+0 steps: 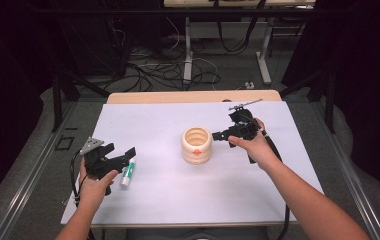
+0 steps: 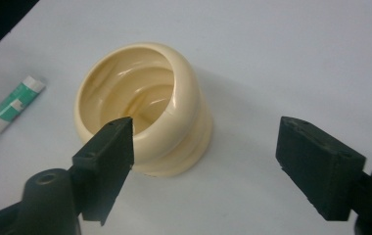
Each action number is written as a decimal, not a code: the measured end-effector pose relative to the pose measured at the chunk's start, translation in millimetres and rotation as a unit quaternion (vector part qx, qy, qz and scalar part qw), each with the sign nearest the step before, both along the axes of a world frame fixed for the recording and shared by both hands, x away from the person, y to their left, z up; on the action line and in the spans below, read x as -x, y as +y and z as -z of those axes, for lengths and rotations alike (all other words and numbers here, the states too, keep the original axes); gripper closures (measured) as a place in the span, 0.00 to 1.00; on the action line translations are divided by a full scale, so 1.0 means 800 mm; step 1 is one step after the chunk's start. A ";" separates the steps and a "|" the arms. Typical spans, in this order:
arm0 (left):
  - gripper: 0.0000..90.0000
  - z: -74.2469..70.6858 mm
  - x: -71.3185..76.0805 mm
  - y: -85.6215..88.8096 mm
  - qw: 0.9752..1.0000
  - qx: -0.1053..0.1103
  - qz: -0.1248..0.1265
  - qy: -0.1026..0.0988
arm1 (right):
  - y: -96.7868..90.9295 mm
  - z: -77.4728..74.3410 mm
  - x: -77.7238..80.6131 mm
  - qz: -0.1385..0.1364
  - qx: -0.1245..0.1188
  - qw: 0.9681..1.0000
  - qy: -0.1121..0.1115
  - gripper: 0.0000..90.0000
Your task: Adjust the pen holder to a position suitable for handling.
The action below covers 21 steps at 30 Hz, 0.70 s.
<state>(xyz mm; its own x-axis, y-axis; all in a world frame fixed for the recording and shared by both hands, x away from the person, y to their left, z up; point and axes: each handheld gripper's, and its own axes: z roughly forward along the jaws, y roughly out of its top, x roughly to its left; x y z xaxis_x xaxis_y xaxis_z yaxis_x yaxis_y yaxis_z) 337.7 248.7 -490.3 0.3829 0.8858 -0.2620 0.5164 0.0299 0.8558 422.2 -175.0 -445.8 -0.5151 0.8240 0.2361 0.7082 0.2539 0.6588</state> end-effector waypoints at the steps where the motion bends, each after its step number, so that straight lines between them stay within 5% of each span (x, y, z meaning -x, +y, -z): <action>1: 0.10 -0.001 0.000 0.000 1.000 -0.002 0.002 0.002 | -0.001 -0.001 0.003 -0.006 0.006 1.000 -0.009 0.19; 8: 0.10 -0.009 -0.002 0.000 1.000 0.005 -0.005 0.011 | -0.008 0.003 0.030 -0.007 0.008 0.997 -0.080 0.17; 13: 0.10 -0.014 -0.005 -0.001 1.000 0.010 -0.006 0.027 | -0.015 0.008 0.050 -0.003 -0.015 0.994 -0.108 0.16; 21: 0.13 -0.025 -0.008 -0.004 0.999 -0.002 -0.018 0.043 | -0.031 0.014 0.077 0.003 -0.018 0.988 -0.153 0.16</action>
